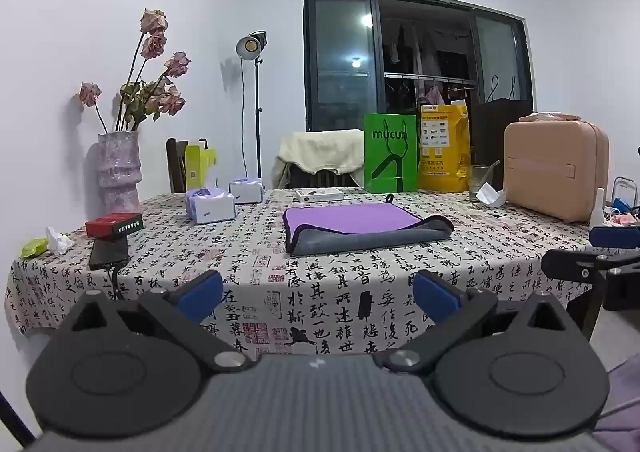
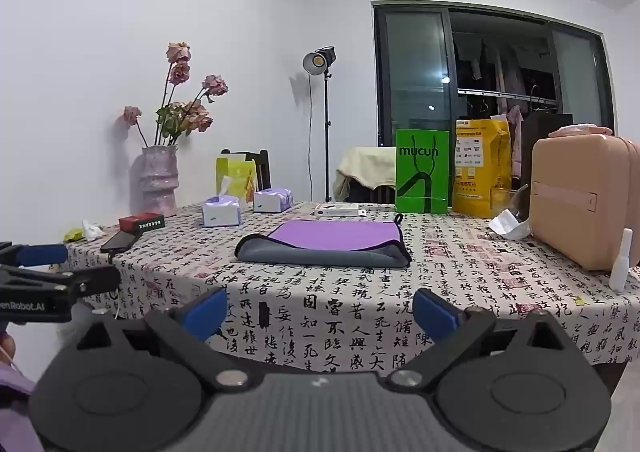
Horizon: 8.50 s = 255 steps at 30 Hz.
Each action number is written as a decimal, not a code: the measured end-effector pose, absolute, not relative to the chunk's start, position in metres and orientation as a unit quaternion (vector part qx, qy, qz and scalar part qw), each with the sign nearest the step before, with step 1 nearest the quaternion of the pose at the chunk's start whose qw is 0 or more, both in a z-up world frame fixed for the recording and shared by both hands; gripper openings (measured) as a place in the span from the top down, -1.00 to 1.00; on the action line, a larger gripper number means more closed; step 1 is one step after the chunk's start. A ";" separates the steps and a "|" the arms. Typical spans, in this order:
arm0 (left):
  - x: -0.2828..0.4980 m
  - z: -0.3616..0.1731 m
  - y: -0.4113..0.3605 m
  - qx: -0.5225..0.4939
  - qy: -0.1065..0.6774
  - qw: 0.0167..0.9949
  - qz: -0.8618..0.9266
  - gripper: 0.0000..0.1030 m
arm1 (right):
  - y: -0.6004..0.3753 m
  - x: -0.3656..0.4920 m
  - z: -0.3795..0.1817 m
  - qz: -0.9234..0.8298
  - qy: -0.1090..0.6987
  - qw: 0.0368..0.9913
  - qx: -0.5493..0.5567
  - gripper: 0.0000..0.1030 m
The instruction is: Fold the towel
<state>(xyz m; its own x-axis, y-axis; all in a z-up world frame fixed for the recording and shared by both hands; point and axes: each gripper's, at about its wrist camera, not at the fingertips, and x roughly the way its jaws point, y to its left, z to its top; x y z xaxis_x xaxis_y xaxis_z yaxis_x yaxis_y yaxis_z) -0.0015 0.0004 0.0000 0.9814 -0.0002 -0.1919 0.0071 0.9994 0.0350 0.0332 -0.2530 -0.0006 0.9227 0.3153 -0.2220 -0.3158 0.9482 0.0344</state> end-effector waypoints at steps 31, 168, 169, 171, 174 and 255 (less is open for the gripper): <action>0.002 -0.003 -0.001 0.017 0.105 0.994 -0.005 -1.00 | -0.250 0.032 -0.002 0.166 0.109 0.980 -0.006 -0.96; 0.265 -0.017 0.028 0.024 0.182 0.983 0.013 -1.00 | -0.235 0.291 -0.022 0.113 0.148 0.981 -0.057 -0.94; 0.271 -0.018 0.028 0.026 0.181 0.983 0.007 -1.00 | -0.234 0.299 -0.023 0.112 0.150 0.980 -0.061 -0.92; 0.281 -0.019 0.027 0.028 0.181 0.983 0.000 -0.93 | -0.234 0.313 -0.024 0.114 0.156 0.979 -0.063 -0.87; 0.300 -0.021 0.029 0.019 0.185 0.983 -0.006 -0.67 | -0.237 0.335 -0.025 0.122 0.173 0.975 -0.067 -0.73; 0.626 -0.019 0.114 -0.093 0.329 0.939 -0.023 -0.47 | -0.240 0.702 -0.028 0.129 0.333 0.933 0.045 -0.28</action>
<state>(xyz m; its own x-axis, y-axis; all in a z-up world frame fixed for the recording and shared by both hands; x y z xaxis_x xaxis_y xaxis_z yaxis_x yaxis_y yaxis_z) 0.6255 0.1136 -0.0190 0.7821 -0.1045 -0.6143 -0.0183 0.9816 -0.1903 0.7016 -0.2401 -0.0276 0.7450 0.2713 -0.6094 -0.2116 0.9625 0.1698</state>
